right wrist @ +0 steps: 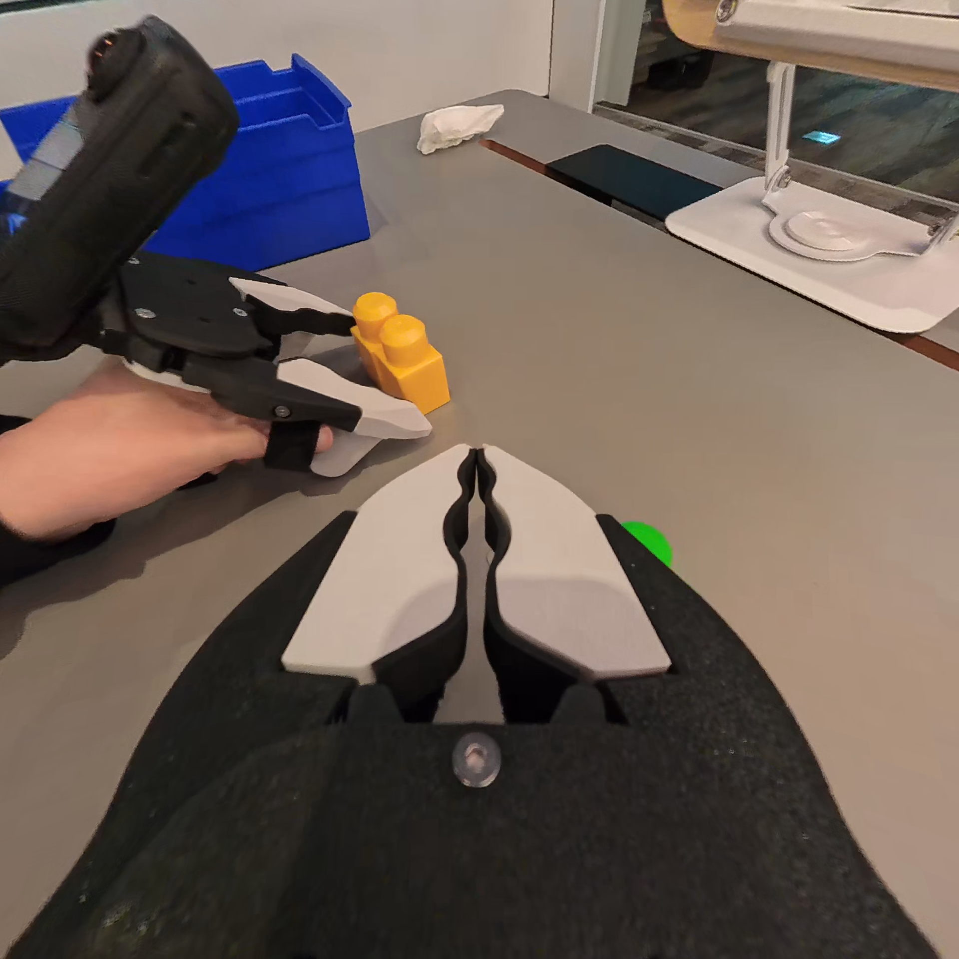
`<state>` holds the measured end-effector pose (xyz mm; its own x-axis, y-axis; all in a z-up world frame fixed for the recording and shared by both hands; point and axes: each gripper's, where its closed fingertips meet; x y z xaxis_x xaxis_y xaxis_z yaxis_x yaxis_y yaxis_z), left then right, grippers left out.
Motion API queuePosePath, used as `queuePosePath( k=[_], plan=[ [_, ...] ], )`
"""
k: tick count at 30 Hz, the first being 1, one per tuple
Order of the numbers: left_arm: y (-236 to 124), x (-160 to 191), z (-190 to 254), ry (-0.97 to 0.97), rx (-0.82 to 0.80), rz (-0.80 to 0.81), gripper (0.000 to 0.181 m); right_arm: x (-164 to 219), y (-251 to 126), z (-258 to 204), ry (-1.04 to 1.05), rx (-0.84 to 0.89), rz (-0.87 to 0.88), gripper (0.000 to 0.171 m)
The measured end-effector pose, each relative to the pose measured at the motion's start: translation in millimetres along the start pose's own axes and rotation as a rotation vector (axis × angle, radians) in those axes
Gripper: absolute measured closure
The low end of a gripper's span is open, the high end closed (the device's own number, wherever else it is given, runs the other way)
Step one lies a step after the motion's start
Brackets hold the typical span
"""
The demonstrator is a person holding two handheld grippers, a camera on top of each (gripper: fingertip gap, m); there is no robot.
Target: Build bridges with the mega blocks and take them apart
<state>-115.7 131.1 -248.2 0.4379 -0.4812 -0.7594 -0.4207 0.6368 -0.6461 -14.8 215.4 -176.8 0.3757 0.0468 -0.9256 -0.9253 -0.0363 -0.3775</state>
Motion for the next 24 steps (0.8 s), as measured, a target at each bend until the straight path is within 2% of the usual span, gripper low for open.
queuePosePath(
  k=[13,19,24],
  plan=[
    [10.4,-1.3,-5.4,-0.09,-0.063,-0.027,0.083,-9.2,-18.3,5.5,0.027,-0.043,0.049,0.171],
    [12.3,-2.5,-4.4,-0.117,-0.059,-0.022,0.094,-11.7,-21.8,6.3,0.031,-0.044,0.063,0.171],
    [13.5,-3.6,-5.9,-0.128,-0.068,-0.021,0.095,-10.0,-21.6,6.7,0.038,-0.047,0.058,0.171]
  ],
)
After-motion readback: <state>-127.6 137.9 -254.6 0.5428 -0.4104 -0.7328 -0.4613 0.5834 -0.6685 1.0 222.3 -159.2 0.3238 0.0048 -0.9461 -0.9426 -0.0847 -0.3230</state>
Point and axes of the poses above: each gripper's, where its closed fingertips meet, y out along the fingers, x out of its underside, z = x × y across the jaws, and after that the axes turned 14 degrees about x, right-handed
